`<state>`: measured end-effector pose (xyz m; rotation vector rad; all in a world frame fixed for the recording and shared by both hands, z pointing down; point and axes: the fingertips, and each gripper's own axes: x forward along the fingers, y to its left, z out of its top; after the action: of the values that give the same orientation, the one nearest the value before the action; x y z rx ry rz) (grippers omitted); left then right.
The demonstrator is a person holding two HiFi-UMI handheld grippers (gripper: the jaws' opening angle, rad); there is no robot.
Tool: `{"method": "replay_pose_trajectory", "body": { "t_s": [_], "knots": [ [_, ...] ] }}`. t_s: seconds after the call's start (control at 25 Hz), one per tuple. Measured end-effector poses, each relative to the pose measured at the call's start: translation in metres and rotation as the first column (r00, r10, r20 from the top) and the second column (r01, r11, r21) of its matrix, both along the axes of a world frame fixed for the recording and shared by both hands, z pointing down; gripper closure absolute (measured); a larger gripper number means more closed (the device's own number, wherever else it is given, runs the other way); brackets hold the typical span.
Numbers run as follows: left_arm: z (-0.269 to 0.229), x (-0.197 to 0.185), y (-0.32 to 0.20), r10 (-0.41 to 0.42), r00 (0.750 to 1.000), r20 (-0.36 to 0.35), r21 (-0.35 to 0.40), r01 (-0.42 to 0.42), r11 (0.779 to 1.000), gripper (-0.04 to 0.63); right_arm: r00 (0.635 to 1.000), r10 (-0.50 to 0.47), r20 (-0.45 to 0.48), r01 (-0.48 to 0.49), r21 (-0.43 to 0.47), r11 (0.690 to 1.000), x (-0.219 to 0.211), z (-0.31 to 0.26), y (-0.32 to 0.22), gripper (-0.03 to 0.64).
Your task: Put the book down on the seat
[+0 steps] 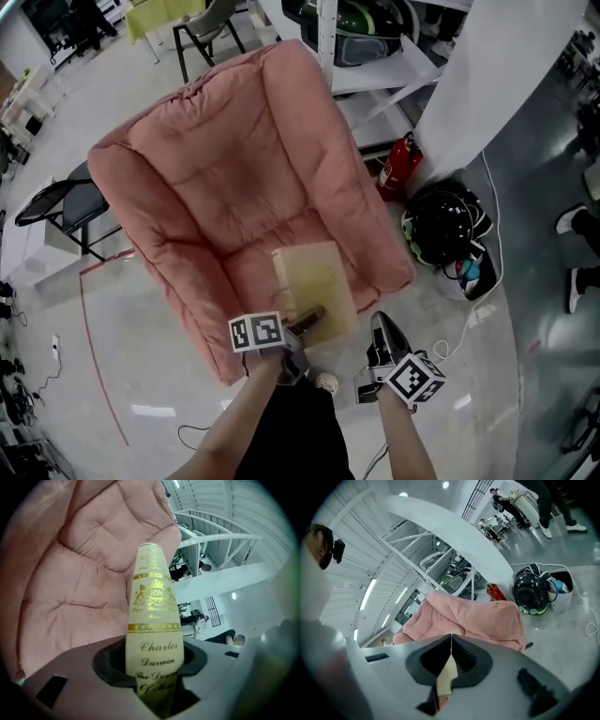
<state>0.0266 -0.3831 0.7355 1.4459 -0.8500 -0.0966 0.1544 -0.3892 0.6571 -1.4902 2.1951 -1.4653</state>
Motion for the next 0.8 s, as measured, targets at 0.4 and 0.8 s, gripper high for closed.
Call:
{"method": "replay_pose_trajectory", "body": {
  "t_s": [0.4, 0.8],
  "knots": [
    [0.089, 0.005, -0.031, 0.012, 1.0, -0.028, -0.029, -0.013, 1.0, 0.377, 0.999, 0.037, 0.019, -0.037, -0.028, 0.999, -0.006, 0.081, -0.033, 0.604],
    [0.143, 0.007, -0.042, 0.038, 0.999, 0.007, -0.031, -0.038, 0.999, 0.375, 0.995, 0.071, 0.065, -0.067, -0.064, 0.996, -0.014, 0.128, -0.036, 0.604]
  ]
}}
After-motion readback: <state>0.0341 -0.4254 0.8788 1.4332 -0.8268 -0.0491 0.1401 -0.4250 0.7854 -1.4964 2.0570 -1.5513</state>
